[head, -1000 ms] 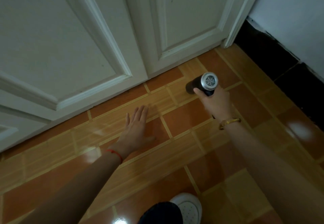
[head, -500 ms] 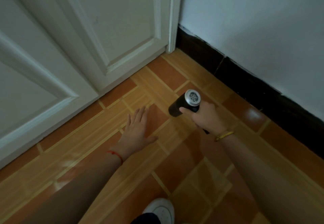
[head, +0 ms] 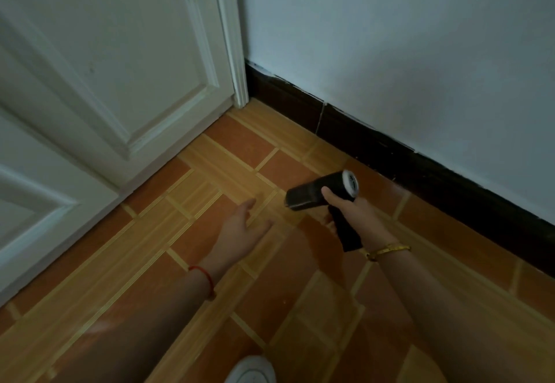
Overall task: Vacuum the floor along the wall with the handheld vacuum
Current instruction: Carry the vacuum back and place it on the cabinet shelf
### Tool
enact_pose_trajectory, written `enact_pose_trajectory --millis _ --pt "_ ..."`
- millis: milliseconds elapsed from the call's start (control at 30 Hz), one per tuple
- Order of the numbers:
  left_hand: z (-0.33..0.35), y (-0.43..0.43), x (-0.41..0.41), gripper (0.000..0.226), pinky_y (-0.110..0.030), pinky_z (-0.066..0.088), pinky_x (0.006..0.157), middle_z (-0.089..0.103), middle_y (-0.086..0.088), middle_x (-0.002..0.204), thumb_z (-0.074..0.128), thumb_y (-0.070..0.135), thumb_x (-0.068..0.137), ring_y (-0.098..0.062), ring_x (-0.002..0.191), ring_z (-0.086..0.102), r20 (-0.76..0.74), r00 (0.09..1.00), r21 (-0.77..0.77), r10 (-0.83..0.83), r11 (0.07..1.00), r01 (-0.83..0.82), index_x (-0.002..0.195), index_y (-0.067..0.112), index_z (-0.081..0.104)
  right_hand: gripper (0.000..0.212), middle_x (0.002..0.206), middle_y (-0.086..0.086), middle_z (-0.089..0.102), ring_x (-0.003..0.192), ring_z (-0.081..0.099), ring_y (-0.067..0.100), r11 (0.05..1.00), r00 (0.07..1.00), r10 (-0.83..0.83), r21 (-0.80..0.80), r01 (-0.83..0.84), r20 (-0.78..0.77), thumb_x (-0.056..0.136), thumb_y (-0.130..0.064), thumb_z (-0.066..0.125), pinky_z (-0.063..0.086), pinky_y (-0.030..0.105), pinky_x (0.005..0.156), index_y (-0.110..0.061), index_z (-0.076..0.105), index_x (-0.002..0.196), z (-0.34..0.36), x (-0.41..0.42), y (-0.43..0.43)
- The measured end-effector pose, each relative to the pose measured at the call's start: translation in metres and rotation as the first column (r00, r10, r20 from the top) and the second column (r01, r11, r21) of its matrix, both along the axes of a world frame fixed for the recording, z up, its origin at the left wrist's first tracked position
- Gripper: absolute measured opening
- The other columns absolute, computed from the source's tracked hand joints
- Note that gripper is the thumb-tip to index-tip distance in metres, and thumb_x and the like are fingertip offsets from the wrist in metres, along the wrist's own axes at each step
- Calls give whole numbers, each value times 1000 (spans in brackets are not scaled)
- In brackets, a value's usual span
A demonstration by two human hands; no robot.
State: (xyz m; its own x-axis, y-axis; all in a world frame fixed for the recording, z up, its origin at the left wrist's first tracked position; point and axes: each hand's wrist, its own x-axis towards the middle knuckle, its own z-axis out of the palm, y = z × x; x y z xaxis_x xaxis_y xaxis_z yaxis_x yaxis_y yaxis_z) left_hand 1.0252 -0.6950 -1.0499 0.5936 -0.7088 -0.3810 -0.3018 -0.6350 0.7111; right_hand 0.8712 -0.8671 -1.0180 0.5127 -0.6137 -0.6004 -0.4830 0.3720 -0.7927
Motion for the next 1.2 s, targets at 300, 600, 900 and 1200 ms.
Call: enact_pose_trajectory --millis 300,600,900,1200 --pt "28 -44 -24 52 -45 37 113 61 -2 129 66 48 85 -21 121 58 -820 540 -43 190 920 -390 129 23 54 45 61 5 54 42 49 15 923 959 -164 380 67 229 88 -46 61 44 23 40 -2 56 93 8 -25 10" --pt "33 -65 -40 27 -34 51 95 69 -9 115 66 29 91 -23 112 66 -906 389 -66 165 854 -516 114 19 58 45 62 5 51 44 49 16 905 927 -167 426 9 335 82 -50 65 44 23 43 -6 56 80 4 -36 18" --pt "25 -66 -43 25 -35 49 102 67 -11 117 66 27 91 -25 114 64 -909 382 -64 169 847 -528 112 16 60 43 65 7 54 44 49 15 893 929 -173 451 7 328 84 -49 63 44 23 44 -7 59 81 -3 -40 16" --pt "19 -71 -44 18 -34 51 99 65 -10 113 64 25 92 -26 112 63 -910 361 -31 203 836 -547 108 16 60 44 66 8 55 44 50 16 889 934 -184 456 26 306 83 -50 63 45 23 43 -6 58 86 -15 -38 14"
